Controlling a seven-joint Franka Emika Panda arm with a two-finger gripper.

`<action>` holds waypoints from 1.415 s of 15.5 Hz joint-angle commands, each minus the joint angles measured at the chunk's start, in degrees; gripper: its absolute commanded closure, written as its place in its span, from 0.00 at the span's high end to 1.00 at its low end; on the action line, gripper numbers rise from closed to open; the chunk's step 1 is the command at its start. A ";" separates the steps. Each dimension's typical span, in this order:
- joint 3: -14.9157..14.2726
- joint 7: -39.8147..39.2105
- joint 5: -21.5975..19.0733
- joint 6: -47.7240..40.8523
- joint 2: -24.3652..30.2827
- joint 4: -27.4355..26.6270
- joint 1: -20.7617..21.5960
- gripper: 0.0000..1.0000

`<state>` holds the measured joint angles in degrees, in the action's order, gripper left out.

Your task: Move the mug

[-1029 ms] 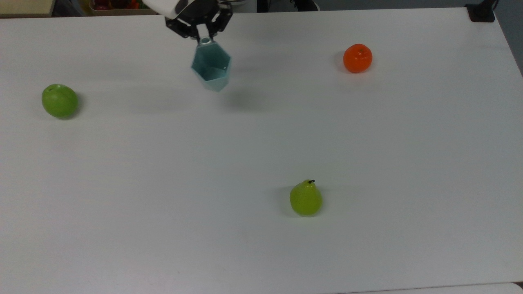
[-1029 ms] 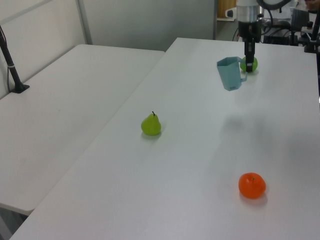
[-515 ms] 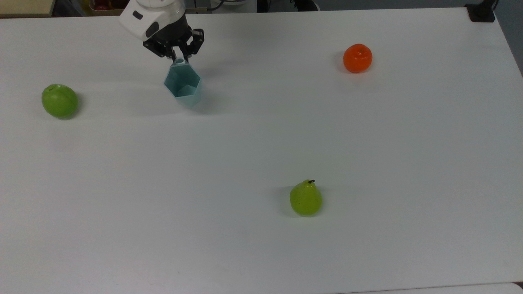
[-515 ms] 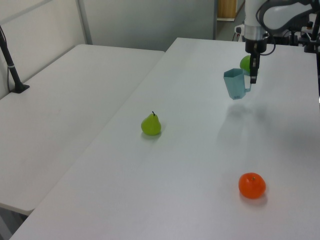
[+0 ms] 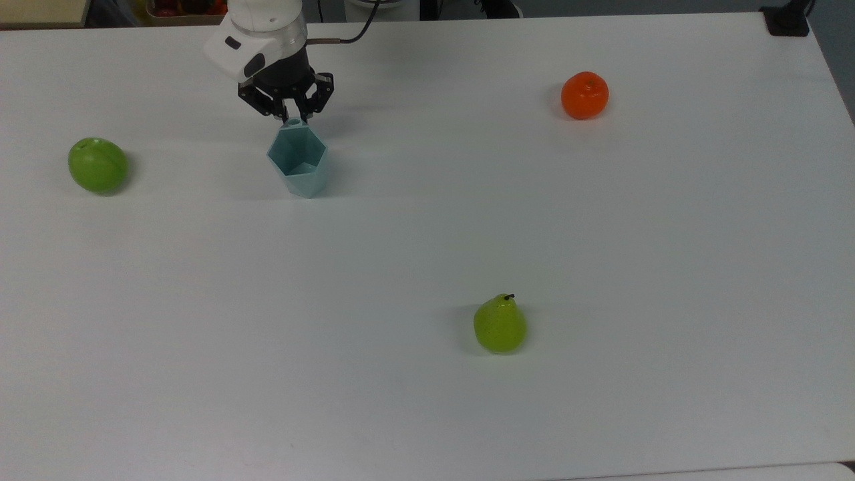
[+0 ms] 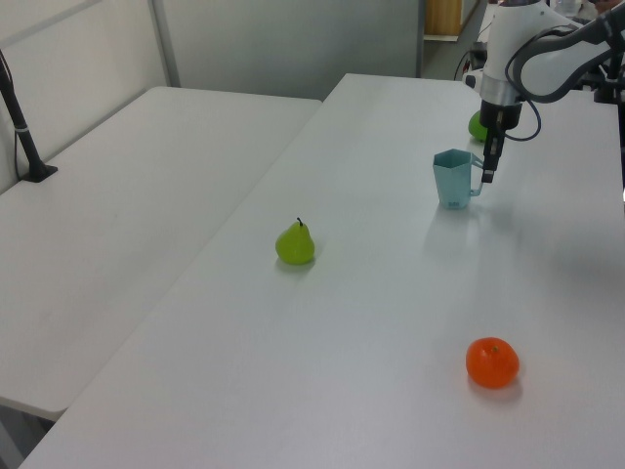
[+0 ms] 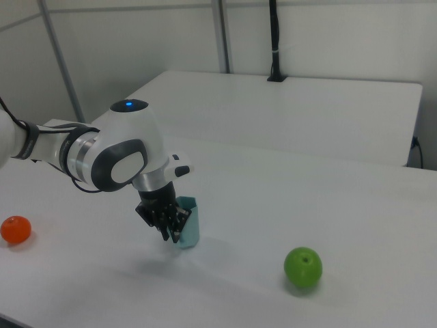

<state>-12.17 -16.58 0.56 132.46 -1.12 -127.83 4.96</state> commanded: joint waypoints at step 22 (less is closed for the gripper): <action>7.68 26.56 -4.95 -40.42 1.29 33.49 0.66 1.00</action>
<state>-7.38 0.46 -3.33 99.32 0.56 -102.26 5.51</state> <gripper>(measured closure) 0.000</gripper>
